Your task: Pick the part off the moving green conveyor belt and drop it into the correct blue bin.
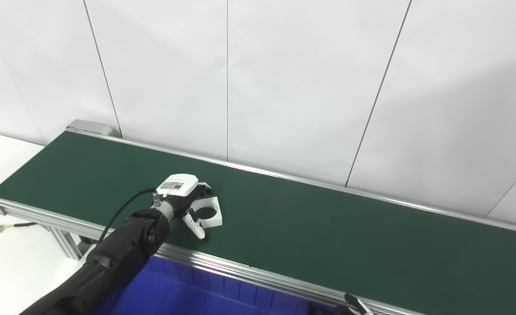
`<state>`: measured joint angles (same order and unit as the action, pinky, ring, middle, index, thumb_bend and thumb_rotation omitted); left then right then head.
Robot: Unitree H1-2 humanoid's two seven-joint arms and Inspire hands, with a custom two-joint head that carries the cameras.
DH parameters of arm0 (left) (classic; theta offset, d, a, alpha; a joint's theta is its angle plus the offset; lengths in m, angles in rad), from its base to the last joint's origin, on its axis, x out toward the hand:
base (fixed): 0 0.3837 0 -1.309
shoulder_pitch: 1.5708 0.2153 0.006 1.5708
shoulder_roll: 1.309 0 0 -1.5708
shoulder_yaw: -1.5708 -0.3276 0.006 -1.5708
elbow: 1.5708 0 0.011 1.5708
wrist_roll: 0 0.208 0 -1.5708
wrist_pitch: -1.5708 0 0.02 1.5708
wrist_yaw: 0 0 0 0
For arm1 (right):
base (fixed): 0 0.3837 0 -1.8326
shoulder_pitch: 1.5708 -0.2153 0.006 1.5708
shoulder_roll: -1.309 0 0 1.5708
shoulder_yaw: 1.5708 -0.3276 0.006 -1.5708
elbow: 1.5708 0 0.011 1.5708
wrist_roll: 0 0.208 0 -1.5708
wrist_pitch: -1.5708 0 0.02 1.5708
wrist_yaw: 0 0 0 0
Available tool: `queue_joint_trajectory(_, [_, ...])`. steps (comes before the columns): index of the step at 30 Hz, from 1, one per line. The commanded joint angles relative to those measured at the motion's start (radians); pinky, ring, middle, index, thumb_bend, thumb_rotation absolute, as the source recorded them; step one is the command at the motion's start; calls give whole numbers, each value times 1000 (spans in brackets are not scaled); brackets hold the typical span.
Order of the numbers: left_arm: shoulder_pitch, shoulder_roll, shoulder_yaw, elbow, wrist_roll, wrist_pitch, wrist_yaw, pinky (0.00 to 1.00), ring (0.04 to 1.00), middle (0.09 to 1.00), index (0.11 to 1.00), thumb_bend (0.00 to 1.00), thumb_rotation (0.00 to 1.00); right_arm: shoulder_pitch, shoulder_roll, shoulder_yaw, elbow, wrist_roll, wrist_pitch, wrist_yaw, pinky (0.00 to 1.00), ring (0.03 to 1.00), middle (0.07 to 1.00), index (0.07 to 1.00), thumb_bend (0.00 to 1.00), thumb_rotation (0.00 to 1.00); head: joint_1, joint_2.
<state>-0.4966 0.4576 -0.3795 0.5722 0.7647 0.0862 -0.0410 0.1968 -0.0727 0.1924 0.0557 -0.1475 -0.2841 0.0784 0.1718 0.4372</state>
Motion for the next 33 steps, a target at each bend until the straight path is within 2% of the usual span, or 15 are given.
queue_joint_trajectory(1, [-16, 3, 5, 3, -10, -32, 32, 680, 662, 694, 722, 885, 169, -3, 11, 2, -35, 7, -48, -3, 728, 786, 793, 876, 520, 235, -1, 1])
queue_joint_trajectory(2, [-14, 1, 6, 13, -17, -55, 54, 630, 610, 647, 678, 857, 104, -1, 11, 3, -38, 7, -44, -3, 732, 790, 795, 878, 518, 232, -5, 1])
queue_joint_trajectory(3, [-13, 1, 7, 20, -21, -71, 69, 567, 541, 538, 588, 659, 42, -1, 11, 3, -39, 6, -42, -2, 734, 792, 797, 880, 516, 231, -5, 1])
queue_joint_trajectory(4, [-14, -1, 4, 38, -19, -89, 93, 546, 518, 501, 558, 592, 21, 0, 10, 4, -40, 5, -43, -2, 734, 792, 798, 880, 515, 231, -8, 3])
queue_joint_trajectory(7, [-18, -8, 4, 80, -24, -121, 133, 532, 478, 471, 510, 518, 1, 1, 12, 4, -41, 6, -45, -4, 733, 791, 798, 879, 515, 228, -9, 3])
queue_joint_trajectory(12, [-22, -14, 10, 139, -55, -193, 177, 505, 461, 466, 507, 504, 0, 0, 15, 4, -45, 0, -42, -7, 728, 785, 792, 874, 516, 205, -13, 6])
queue_joint_trajectory(16, [-24, -17, 7, 164, -63, -221, 204, 438, 446, 447, 507, 503, 0, 2, 16, 5, -53, -8, -35, -10, 724, 785, 790, 878, 524, 218, -15, 6])
queue_joint_trajectory(23, [-22, -24, 13, 165, -68, -214, 209, 470, 456, 458, 508, 503, 0, 2, 14, 5, -55, -8, -37, -9, 723, 784, 790, 875, 513, 215, -17, 7])
queue_joint_trajectory(30, [-23, -22, 10, 160, -65, -231, 218, 425, 437, 467, 498, 504, 0, 3, 13, 4, -57, -9, -36, -10, 725, 788, 792, 877, 513, 217, -21, 7])
queue_joint_trajectory(33, [-7, -15, 24, 119, -79, -232, 207, 415, 437, 480, 494, 504, 0, 2, 11, 3, -57, -9, -36, -10, 720, 783, 789, 874, 510, 220, -22, 8])
